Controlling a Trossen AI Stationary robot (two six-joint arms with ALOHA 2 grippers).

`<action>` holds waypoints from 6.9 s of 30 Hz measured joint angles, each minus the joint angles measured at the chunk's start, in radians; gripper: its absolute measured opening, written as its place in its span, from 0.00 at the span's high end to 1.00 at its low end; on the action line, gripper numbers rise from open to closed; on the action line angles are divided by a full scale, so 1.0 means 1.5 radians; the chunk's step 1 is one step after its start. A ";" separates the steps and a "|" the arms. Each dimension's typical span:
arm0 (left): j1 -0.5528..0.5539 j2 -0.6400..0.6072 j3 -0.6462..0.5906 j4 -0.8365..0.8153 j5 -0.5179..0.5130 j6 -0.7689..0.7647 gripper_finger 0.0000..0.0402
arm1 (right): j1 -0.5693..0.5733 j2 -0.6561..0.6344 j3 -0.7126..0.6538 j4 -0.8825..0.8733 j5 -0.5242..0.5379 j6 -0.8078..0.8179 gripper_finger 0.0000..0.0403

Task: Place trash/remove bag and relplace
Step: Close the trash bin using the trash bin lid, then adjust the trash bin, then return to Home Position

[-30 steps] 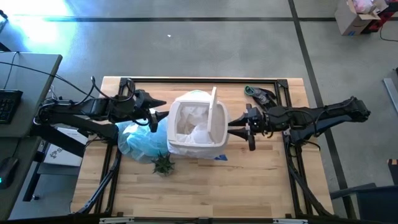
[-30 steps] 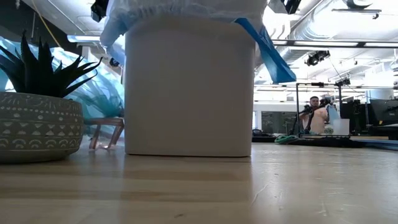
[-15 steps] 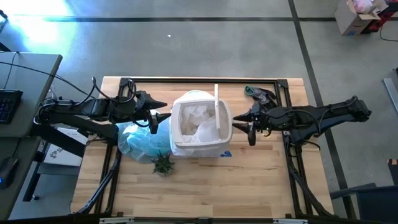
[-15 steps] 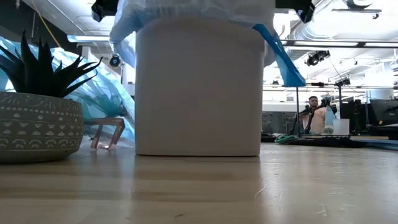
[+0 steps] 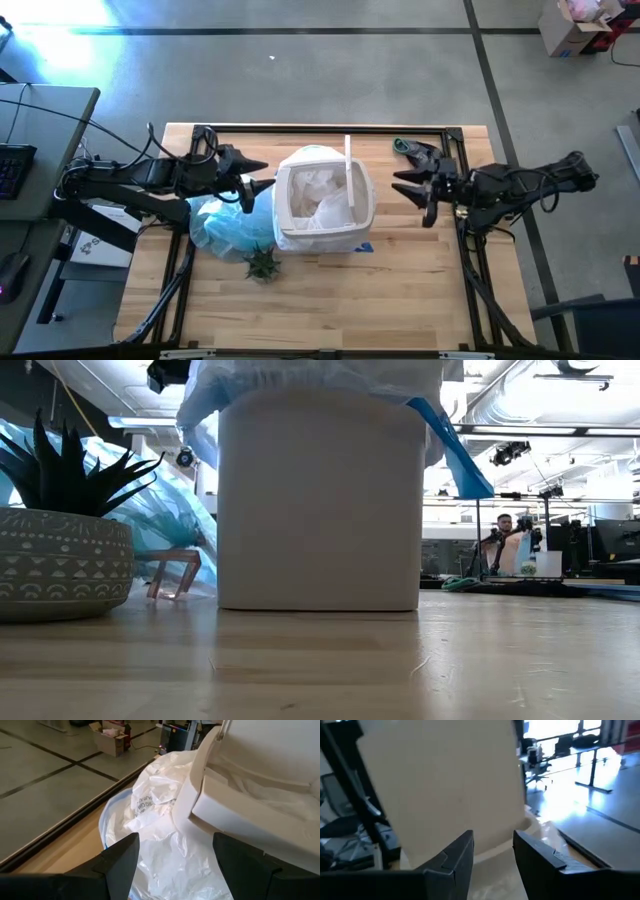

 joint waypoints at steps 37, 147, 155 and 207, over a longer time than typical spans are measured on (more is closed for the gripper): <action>0.001 -0.009 0.005 -0.002 -0.025 0.028 0.41 | -0.015 0.100 0.100 -0.006 -0.010 -0.055 0.68; 0.217 0.135 0.009 -0.001 0.241 0.167 0.72 | 0.063 0.475 0.175 -0.258 0.010 0.280 0.68; 0.151 0.134 -0.004 -0.008 0.233 0.130 0.72 | 0.036 0.474 0.163 -0.306 0.070 0.290 0.68; -0.365 -0.007 -0.003 -0.268 -0.113 -0.154 0.85 | 0.386 0.254 0.164 -0.634 0.188 0.666 0.68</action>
